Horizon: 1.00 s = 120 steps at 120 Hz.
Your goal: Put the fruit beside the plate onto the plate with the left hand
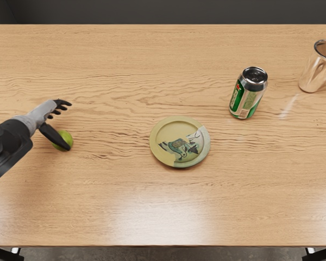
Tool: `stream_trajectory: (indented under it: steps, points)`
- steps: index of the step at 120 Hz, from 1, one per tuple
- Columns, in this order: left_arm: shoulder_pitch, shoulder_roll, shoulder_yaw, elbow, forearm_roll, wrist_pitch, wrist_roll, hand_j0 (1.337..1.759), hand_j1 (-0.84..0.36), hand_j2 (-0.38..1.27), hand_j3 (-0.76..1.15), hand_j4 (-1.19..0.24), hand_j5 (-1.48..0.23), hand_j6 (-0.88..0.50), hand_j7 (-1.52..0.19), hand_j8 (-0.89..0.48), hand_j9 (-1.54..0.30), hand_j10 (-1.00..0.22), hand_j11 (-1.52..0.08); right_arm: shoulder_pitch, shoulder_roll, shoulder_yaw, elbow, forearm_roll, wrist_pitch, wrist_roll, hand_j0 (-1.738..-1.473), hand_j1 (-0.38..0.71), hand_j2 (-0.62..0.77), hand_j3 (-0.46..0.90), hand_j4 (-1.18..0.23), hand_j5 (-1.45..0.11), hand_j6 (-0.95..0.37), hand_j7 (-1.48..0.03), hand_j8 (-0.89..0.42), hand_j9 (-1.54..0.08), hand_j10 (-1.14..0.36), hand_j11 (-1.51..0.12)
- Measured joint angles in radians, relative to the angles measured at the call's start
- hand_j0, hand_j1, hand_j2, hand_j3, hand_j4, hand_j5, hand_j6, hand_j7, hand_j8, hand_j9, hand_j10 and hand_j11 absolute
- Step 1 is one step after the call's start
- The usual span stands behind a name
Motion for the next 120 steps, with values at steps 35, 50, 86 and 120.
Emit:
stream_trajectory:
  steps: [35, 50, 86, 120]
  points:
    - [0.025, 0.034, 0.02, -0.042, 0.018, 0.015, 0.0, 1.658, -0.07, 0.07, 0.0, -0.35, -0.45, -0.35, -0.45, -0.35, -0.45, -0.35, -0.45, 0.0, 0.0, 0.0, 0.0, 0.0, 0.0, 0.0, -1.658, -0.32, 0.0, 0.0, -0.02, -0.03, -0.02, -0.03, -0.02, -0.03, -0.02, -0.03]
    - [0.025, 0.032, 0.021, -0.044, 0.02, 0.016, 0.0, 1.658, -0.16, 0.09, 0.0, -0.42, -0.55, -0.42, -0.55, -0.42, -0.55, -0.42, -0.55, 0.0, 0.0, 0.0, 0.0, 0.0, 0.0, 0.0, -1.658, -0.32, 0.0, 0.0, -0.02, -0.03, -0.02, -0.03, -0.02, -0.03, -0.02, -0.03]
    - [0.036, 0.023, 0.021, -0.046, 0.024, 0.016, 0.0, 1.657, -0.25, 0.13, 0.0, -0.51, -0.65, -0.51, -0.65, -0.48, -0.66, -0.5, -0.66, 0.0, 0.0, 0.0, 0.0, 0.0, 0.0, 0.0, -1.658, -0.32, 0.0, 0.0, -0.02, -0.03, -0.02, -0.03, -0.02, -0.03, -0.02, -0.03]
    - [0.043, 0.029, 0.021, -0.046, 0.023, 0.016, 0.0, 1.656, -0.28, 0.23, 0.0, -0.61, -0.78, -0.5, -0.79, -0.44, -0.8, -0.6, -0.8, 0.0, 0.0, 0.0, 0.0, 0.0, 0.0, 0.0, -1.658, -0.32, 0.0, 0.0, -0.02, -0.03, -0.02, -0.03, -0.02, -0.03, -0.02, -0.03]
